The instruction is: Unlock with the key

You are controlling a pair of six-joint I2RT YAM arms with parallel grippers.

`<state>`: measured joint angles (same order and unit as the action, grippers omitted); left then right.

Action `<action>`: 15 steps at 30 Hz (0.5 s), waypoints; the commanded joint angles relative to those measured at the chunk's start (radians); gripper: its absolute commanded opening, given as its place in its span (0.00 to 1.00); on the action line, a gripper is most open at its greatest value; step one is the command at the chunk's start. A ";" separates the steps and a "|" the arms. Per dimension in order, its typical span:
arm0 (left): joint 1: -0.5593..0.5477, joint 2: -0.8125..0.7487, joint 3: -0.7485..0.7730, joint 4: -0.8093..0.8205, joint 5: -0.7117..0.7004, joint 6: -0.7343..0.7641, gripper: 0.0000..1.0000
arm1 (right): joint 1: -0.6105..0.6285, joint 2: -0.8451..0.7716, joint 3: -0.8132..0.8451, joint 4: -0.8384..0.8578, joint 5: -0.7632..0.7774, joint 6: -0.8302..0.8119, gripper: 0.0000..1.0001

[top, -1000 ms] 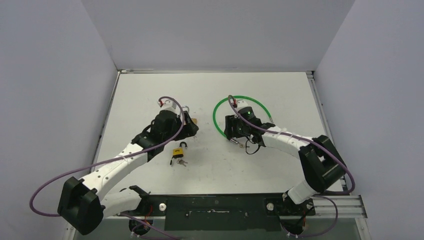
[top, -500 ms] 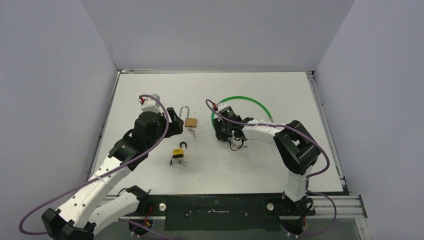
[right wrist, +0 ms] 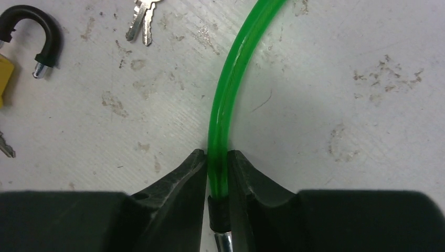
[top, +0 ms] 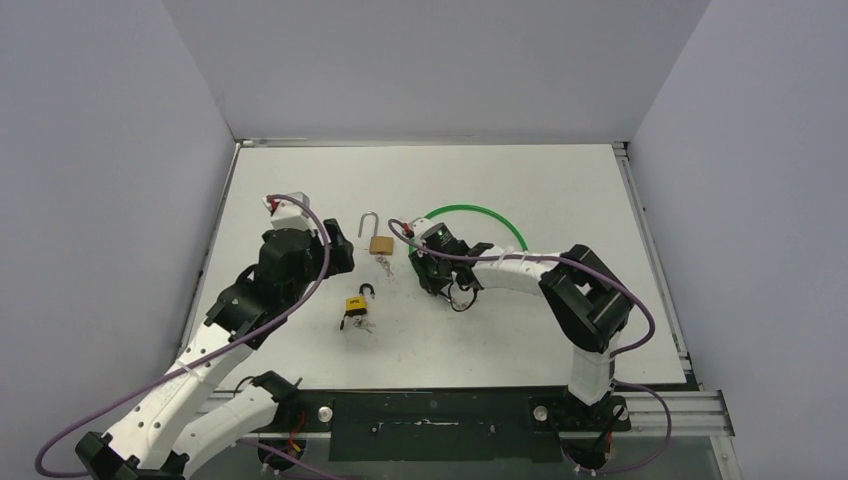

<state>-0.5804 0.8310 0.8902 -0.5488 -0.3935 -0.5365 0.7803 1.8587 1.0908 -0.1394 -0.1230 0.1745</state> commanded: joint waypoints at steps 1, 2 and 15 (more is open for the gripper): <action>0.007 -0.056 0.048 0.007 -0.067 0.029 0.84 | 0.001 -0.087 0.003 0.032 -0.011 0.008 0.36; 0.007 -0.063 0.050 0.007 -0.069 0.036 0.84 | 0.001 -0.118 -0.014 0.050 0.006 0.019 0.46; 0.007 -0.217 0.103 -0.078 -0.231 0.080 0.85 | -0.001 -0.936 -0.339 0.047 0.661 0.100 0.77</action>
<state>-0.5797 0.6853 0.9230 -0.6041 -0.5312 -0.4927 0.7822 1.1133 0.8051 -0.0483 0.2203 0.2653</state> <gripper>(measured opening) 0.845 0.725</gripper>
